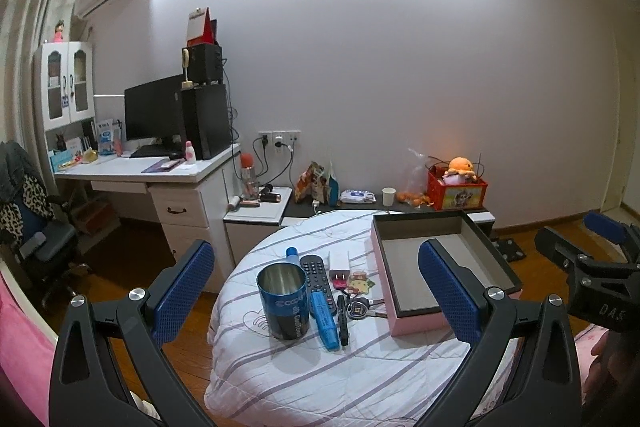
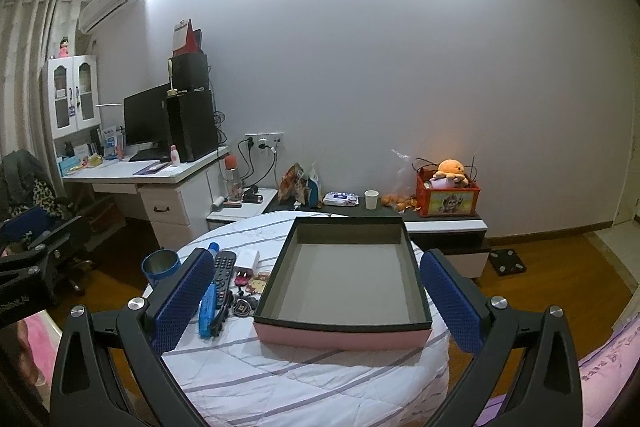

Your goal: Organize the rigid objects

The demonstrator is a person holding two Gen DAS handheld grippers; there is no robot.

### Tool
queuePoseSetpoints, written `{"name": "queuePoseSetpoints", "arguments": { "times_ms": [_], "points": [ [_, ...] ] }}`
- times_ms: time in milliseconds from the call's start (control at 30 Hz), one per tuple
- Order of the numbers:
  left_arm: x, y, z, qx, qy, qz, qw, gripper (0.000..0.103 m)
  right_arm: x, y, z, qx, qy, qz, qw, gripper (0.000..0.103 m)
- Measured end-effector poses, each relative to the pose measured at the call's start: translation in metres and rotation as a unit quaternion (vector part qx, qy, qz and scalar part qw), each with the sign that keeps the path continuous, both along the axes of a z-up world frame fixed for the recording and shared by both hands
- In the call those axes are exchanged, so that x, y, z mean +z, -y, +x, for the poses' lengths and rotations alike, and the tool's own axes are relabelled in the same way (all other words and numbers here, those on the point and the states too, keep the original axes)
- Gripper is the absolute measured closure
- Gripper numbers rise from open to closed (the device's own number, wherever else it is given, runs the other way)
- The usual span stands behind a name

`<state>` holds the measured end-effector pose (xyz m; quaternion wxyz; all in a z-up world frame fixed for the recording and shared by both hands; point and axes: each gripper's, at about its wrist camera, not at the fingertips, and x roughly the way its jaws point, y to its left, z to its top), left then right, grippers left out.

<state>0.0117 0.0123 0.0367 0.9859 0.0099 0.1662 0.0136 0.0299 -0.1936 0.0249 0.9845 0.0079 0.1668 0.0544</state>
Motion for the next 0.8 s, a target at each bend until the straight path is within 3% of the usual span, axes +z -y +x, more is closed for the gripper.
{"name": "queuePoseSetpoints", "arguments": {
  "times_ms": [800],
  "points": [
    [-0.0025,0.0036,0.0014,-0.020,0.011,0.007,0.9997,0.000,-0.0010,0.0008,0.0010,-0.009,0.003,-0.001,1.000,0.000]
  ]
}}
